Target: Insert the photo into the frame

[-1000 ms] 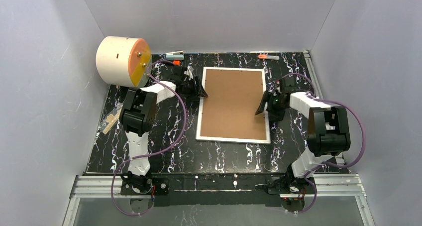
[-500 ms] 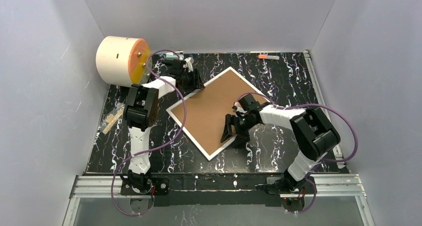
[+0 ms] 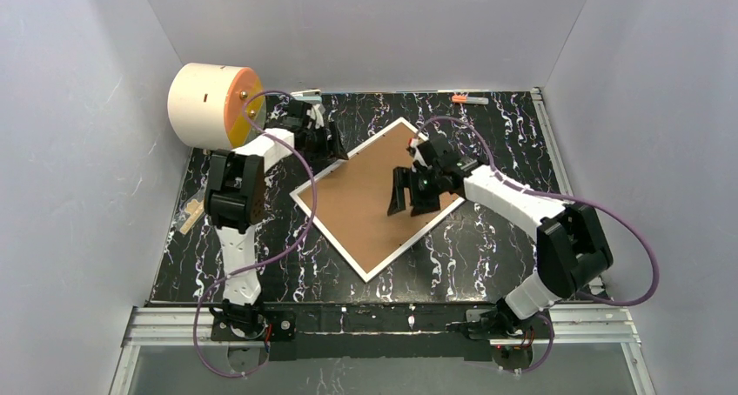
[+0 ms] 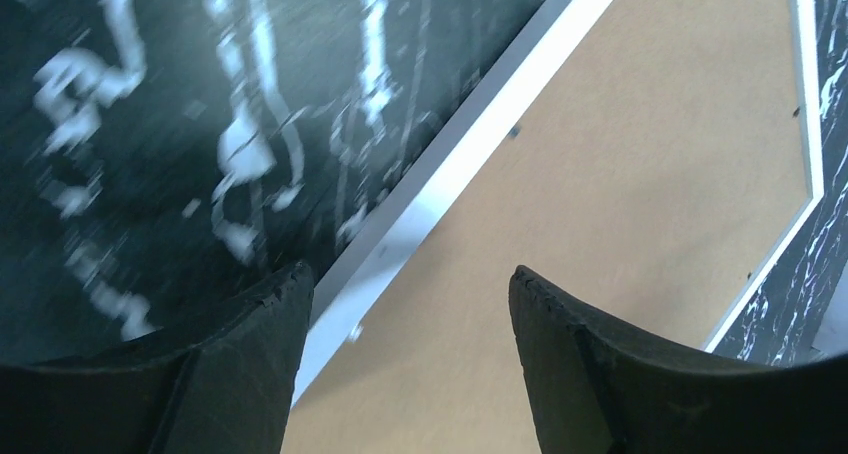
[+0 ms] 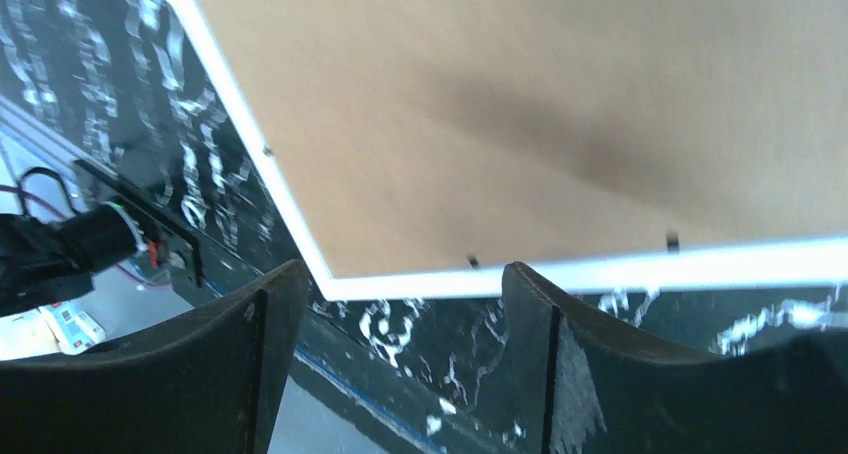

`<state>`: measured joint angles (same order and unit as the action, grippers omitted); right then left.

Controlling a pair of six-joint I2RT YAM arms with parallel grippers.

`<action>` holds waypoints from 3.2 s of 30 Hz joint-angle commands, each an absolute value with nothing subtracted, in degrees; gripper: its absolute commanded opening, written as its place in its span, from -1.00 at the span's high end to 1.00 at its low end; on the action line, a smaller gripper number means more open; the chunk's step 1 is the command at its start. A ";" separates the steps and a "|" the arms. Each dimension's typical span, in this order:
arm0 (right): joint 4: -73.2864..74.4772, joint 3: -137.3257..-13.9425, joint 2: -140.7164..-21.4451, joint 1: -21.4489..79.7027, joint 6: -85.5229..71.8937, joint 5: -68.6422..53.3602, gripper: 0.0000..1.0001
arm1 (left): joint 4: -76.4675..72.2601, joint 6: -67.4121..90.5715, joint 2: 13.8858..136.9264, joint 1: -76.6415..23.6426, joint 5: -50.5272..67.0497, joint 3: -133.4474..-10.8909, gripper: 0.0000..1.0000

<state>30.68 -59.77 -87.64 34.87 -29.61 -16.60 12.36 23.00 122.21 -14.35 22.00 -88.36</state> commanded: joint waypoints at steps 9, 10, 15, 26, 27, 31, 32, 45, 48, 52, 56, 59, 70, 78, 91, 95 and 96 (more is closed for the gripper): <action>20.95 -93.82 -117.50 42.08 -28.17 -35.63 0.04 | 21.27 25.70 93.99 -8.13 7.00 -63.73 -0.39; 21.08 -96.26 -120.07 42.87 -28.86 -37.25 0.15 | 21.02 26.47 91.78 -7.43 6.88 -62.30 -0.39; 21.84 -105.25 -128.61 46.46 -28.40 -41.83 0.35 | 19.20 28.79 84.56 -5.38 8.16 -52.92 -0.33; 18.08 -110.82 -137.05 48.21 -31.99 -45.45 0.30 | 10.98 31.63 87.86 -4.24 13.22 -45.20 0.17; 16.94 -110.64 -137.44 48.25 -32.59 -45.56 0.30 | 10.36 31.56 88.23 -4.18 13.67 -44.85 0.21; 14.17 -110.07 -138.85 48.25 -33.96 -44.74 0.33 | 9.93 30.99 88.60 -3.98 13.94 -43.32 0.36; 13.58 -110.08 -139.09 48.23 -34.19 -44.47 0.34 | 9.94 30.82 88.60 -3.96 13.74 -42.79 0.40; 15.27 -110.61 -141.73 47.26 -33.50 -37.39 0.42 | 9.67 29.85 90.13 -3.43 12.75 -39.87 0.59; 16.38 -109.80 -142.18 46.57 -33.83 -36.97 0.25 | 10.21 29.54 90.50 -3.27 12.66 -39.93 0.60; 17.70 -108.89 -142.74 45.52 -33.46 -35.57 0.15 | 10.42 29.52 90.77 -3.08 12.40 -40.03 0.61; 20.11 -109.41 -144.11 45.12 -32.45 -34.52 0.14 | 10.33 29.53 91.61 -2.90 12.39 -40.40 0.63; 22.36 -109.86 -144.91 45.16 -31.19 -32.07 0.13 | 10.18 29.62 91.93 -2.86 12.26 -40.60 0.64; 24.36 -107.74 -145.69 44.07 -29.57 -26.97 -0.13 | 11.52 28.74 93.60 -1.91 10.63 -41.05 0.68; 25.08 -106.83 -146.62 42.39 -30.45 -23.70 -0.14 | 11.96 28.74 94.45 -1.57 10.35 -41.11 0.71; 25.51 -104.39 -147.19 40.61 -32.71 -18.97 -0.13 | 12.37 28.74 94.62 -1.41 10.06 -41.03 0.72; 25.32 -104.41 -147.16 40.34 -32.78 -18.58 -0.12 | 12.43 28.74 94.61 -1.32 10.22 -41.22 0.73; 25.31 -104.41 -147.08 40.34 -32.72 -18.34 -0.11 | 12.40 28.74 94.65 -1.32 10.28 -41.25 0.73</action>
<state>16.03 -108.99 -140.35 44.62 -39.13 -40.27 6.66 31.57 90.48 -1.65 20.80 -43.70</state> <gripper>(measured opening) 0.544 0.144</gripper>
